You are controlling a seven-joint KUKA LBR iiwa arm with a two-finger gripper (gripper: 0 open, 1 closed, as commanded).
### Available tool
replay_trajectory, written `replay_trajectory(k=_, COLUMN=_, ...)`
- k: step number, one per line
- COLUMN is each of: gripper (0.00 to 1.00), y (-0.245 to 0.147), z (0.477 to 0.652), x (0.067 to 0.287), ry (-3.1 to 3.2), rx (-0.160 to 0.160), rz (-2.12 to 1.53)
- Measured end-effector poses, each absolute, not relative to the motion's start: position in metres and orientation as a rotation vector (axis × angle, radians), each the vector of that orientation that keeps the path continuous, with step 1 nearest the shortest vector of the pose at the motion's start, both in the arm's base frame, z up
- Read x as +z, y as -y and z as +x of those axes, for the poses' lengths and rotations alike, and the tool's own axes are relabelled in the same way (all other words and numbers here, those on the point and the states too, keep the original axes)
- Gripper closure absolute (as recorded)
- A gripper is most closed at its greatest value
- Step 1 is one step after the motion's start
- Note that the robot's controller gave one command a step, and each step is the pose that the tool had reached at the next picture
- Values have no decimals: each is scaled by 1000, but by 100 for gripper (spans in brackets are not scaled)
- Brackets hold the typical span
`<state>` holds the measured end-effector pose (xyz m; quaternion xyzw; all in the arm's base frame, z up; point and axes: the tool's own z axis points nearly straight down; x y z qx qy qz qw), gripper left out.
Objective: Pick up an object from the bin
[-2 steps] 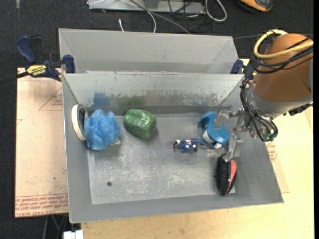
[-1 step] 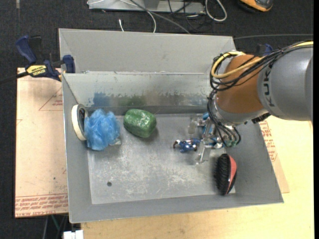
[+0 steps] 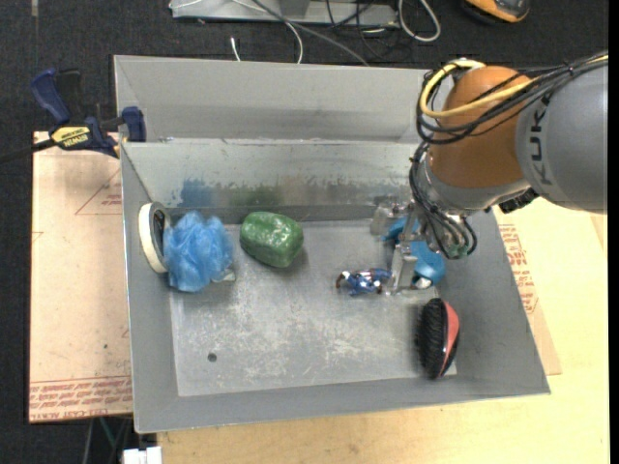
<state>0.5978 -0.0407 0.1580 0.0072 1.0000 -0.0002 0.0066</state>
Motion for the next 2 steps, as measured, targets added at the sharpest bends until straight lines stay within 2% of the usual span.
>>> replay_trajectory(k=1, gripper=0, y=49, z=587, x=76, ry=-3146, rx=4, rz=7)
replay_trajectory(k=2, gripper=0, y=57, z=590, x=70, ry=-3108, rx=4, rz=200)
